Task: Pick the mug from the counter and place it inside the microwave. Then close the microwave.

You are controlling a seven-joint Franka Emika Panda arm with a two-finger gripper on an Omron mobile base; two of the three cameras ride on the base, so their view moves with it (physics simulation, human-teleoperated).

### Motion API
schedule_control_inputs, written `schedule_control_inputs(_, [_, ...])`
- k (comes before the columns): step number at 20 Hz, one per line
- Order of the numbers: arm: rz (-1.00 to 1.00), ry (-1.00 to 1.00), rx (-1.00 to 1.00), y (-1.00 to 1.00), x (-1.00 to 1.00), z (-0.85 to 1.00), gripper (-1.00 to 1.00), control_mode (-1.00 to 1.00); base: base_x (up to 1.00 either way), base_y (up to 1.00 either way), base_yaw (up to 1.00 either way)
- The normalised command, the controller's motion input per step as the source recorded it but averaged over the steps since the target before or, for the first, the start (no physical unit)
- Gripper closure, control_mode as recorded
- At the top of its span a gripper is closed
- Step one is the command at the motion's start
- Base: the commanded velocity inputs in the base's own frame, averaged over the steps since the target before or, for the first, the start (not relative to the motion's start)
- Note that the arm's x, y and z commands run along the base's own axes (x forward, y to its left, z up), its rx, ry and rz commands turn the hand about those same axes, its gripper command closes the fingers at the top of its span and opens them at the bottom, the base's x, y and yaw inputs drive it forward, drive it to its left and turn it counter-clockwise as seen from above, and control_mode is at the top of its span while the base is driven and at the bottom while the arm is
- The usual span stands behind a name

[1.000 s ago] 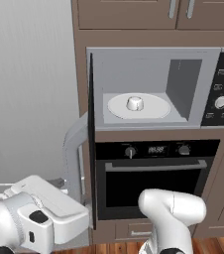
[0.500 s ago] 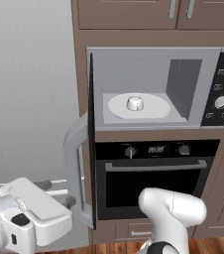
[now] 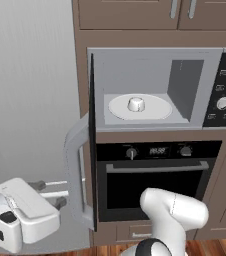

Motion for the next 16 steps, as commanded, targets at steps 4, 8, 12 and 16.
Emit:
schedule_control_inputs(4, [-0.03, 0.01, 0.0, 0.01, 0.07, 0.0, -1.0, -1.0, 0.0, 0.0, 0.0])
schedule_control_inputs(8, [0.0, 0.0, 0.0, -0.1, 0.16, 0.0, -1.0, -1.0, 0.0, 0.0, 0.0])
schedule_control_inputs(12, [0.0, 0.01, 0.0, -0.18, 0.01, 0.0, -1.0, -1.0, 0.0, 0.0, 0.0])
schedule_control_inputs(16, [0.0, 0.02, 0.0, -0.2, -0.01, 0.0, -1.0, -1.0, 0.0, 0.0, 0.0])
